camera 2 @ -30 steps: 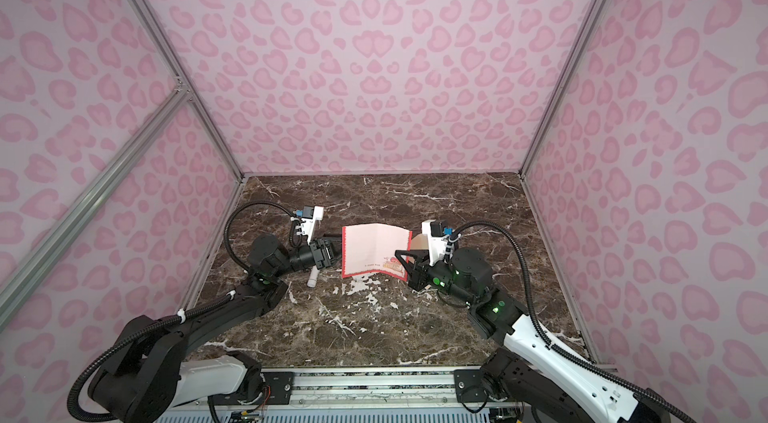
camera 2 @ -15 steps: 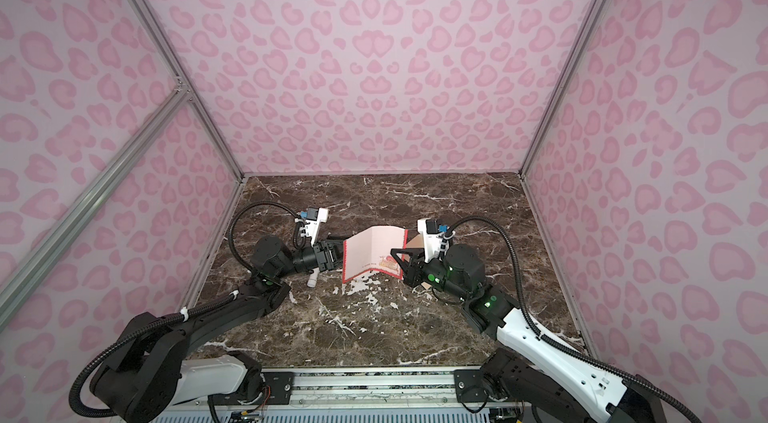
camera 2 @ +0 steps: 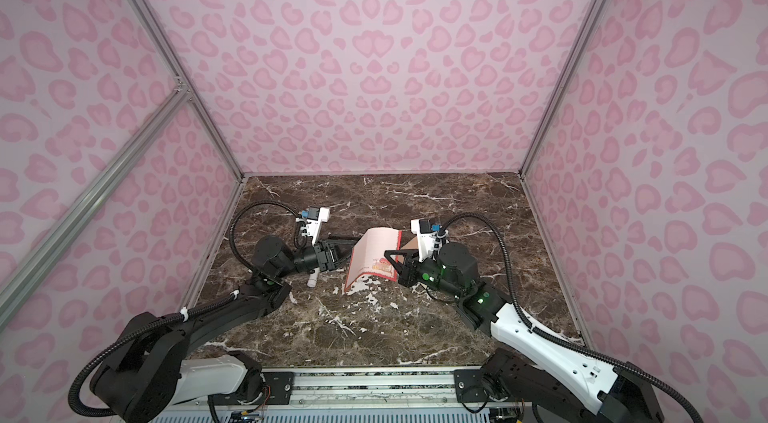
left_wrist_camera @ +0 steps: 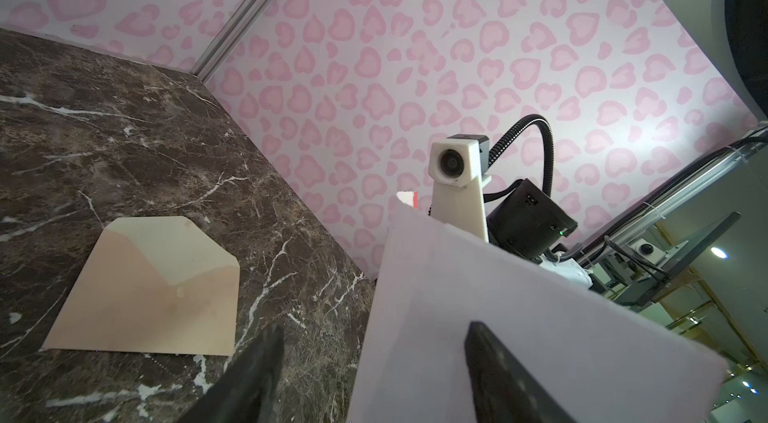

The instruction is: Place the letter into the envelope and seal it

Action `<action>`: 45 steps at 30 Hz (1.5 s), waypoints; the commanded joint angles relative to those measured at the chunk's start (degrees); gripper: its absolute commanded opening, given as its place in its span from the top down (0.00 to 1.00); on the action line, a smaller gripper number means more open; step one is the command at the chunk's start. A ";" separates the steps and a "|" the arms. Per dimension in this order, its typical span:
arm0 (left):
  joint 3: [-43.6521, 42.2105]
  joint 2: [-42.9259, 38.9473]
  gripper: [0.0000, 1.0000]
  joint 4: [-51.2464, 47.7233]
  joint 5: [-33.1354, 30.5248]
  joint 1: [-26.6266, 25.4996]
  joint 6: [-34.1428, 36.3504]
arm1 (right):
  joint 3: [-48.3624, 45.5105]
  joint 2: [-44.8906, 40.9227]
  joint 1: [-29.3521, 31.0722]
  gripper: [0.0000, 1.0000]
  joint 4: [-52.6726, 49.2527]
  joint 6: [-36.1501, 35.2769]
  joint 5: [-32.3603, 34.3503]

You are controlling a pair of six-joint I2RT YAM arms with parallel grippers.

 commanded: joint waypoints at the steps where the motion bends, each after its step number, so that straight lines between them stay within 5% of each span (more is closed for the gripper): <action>1: 0.07 -0.62 0.28 2.73 0.57 -0.12 -0.43 | 0.40 0.35 0.10 1.00 2.30 0.66 0.33; 24: 0.67 -2.57 0.27 -2.09 0.29 -0.56 1.51 | 5.13 5.97 1.50 1.00 0.24 1.24 -4.53; 45: 0.07 -2.48 0.69 -1.91 -0.02 -0.58 2.10 | 3.68 5.30 2.61 1.00 -0.47 0.54 -5.72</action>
